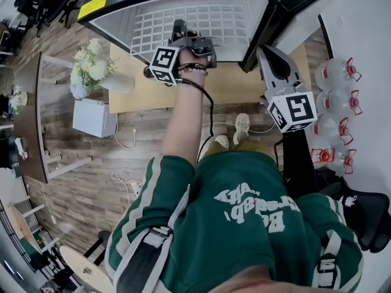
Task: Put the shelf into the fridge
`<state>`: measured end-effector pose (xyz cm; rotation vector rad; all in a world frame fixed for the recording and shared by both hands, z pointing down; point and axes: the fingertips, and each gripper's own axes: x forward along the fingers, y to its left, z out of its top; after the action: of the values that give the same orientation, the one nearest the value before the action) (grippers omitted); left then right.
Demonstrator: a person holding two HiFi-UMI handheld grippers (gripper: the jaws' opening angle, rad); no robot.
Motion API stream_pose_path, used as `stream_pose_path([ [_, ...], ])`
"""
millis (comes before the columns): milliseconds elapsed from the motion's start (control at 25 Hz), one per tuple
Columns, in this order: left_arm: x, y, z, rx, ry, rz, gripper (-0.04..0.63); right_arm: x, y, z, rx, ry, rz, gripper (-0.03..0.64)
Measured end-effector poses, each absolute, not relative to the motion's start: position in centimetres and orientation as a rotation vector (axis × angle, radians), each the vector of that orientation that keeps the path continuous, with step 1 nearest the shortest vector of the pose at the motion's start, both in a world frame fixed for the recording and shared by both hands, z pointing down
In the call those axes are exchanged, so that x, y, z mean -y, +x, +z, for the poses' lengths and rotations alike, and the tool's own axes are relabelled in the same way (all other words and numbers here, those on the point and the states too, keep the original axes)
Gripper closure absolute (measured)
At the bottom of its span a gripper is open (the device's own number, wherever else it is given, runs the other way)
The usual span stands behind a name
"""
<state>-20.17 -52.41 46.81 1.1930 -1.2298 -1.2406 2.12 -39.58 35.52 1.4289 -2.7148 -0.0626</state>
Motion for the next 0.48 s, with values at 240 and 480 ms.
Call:
stream_pose_path([
  [240, 53.9, -20.1, 46.8, 1.230, 1.189, -1.240, 0.557, 40.0, 2.3, 35.8, 2.710, 1.430, -0.052, 0.614],
  [480, 55.3, -20.2, 46.8, 1.234, 1.186, -1.239, 0.552, 40.5, 2.5, 36.0, 2.704, 1.428, -0.049, 0.614],
])
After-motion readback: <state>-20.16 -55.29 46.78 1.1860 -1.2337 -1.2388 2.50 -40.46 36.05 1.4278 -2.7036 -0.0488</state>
